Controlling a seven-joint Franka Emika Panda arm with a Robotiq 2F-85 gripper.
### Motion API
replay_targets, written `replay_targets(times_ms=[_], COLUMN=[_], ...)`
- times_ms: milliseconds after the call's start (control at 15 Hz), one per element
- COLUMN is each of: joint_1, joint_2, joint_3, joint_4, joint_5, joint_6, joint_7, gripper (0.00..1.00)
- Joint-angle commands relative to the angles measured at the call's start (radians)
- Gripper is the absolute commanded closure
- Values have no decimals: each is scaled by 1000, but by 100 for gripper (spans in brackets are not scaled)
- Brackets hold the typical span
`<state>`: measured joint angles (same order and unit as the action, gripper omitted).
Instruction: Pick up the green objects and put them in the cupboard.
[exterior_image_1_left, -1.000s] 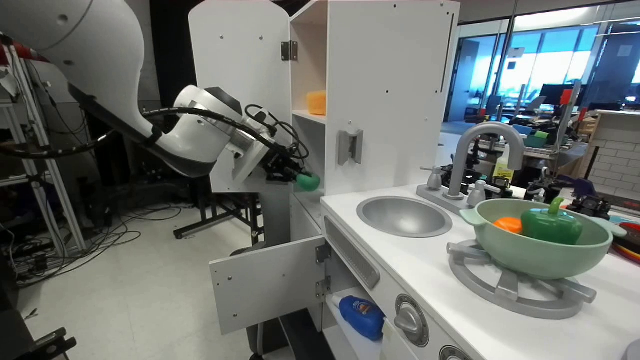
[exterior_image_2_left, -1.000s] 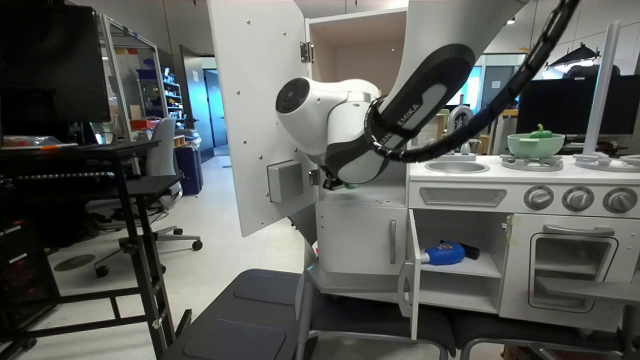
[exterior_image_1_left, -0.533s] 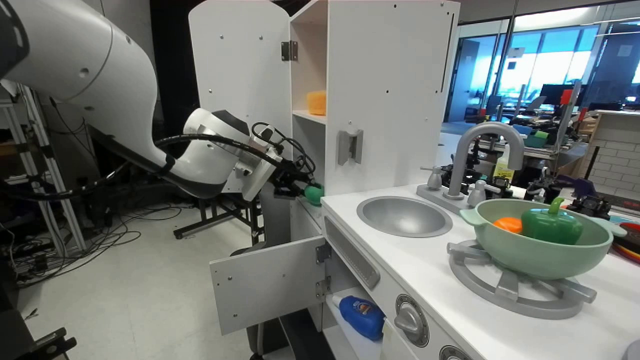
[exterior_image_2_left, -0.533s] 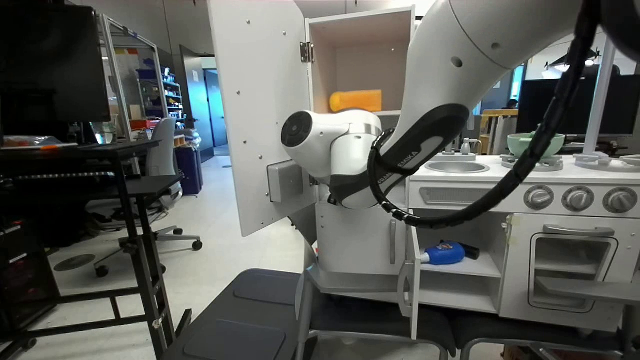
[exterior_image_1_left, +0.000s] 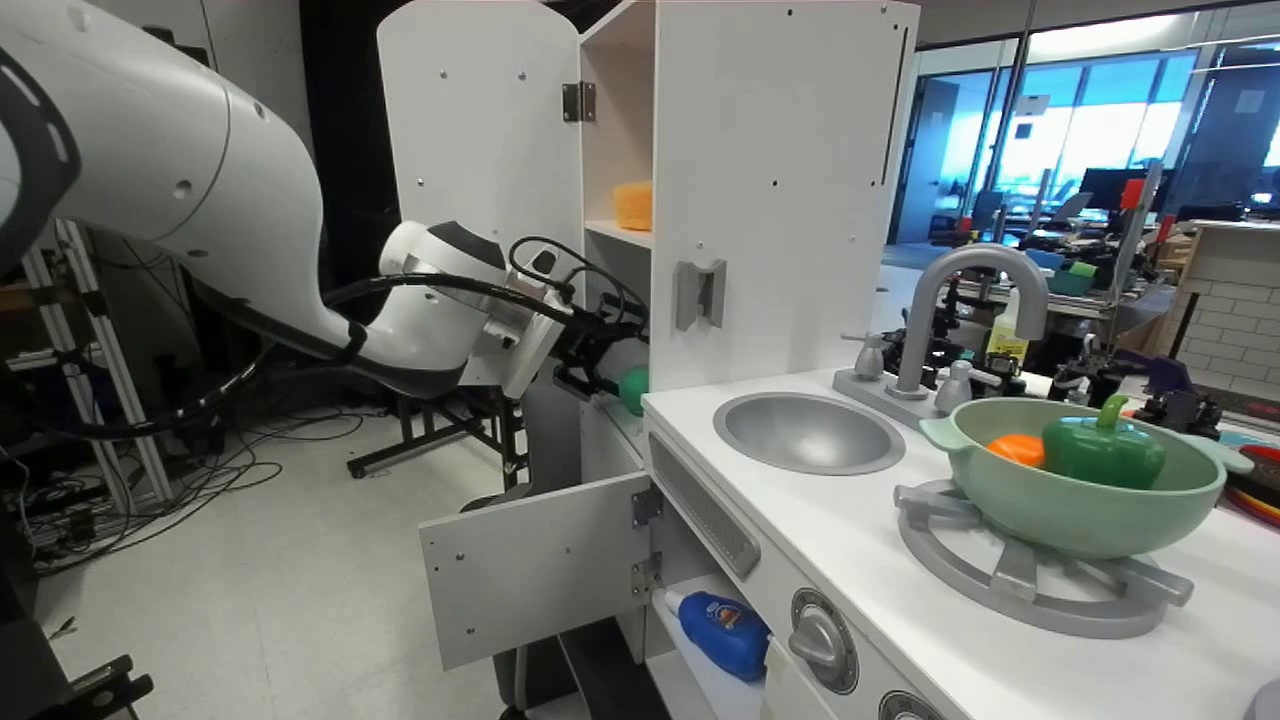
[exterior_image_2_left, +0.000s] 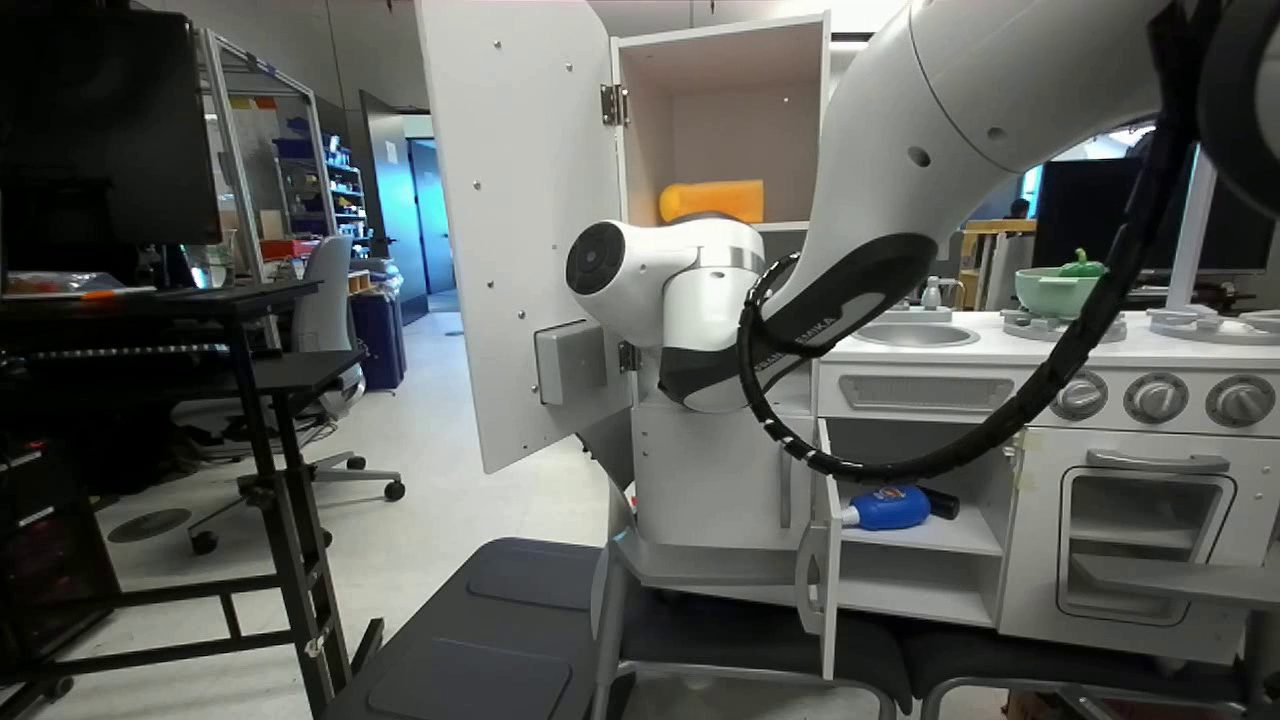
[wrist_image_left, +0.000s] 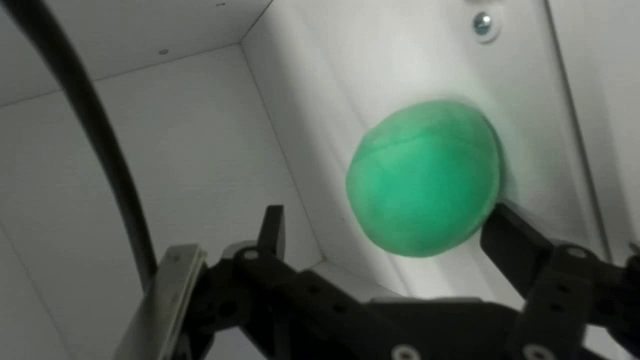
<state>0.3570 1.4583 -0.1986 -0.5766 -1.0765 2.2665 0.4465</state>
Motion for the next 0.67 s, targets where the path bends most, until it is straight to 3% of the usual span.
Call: replay_targets(times_ms=[0,333,600], joint_1=[-16,-4,-2], joint_2=[52,40,-1], joint_3=[-46,-42,57], joint_4=[104,96,47], joint_5=[-13,6,71], joint_6=[-31,-30,-6], joint_7=[31,13,-149], gripper=[0,0,0])
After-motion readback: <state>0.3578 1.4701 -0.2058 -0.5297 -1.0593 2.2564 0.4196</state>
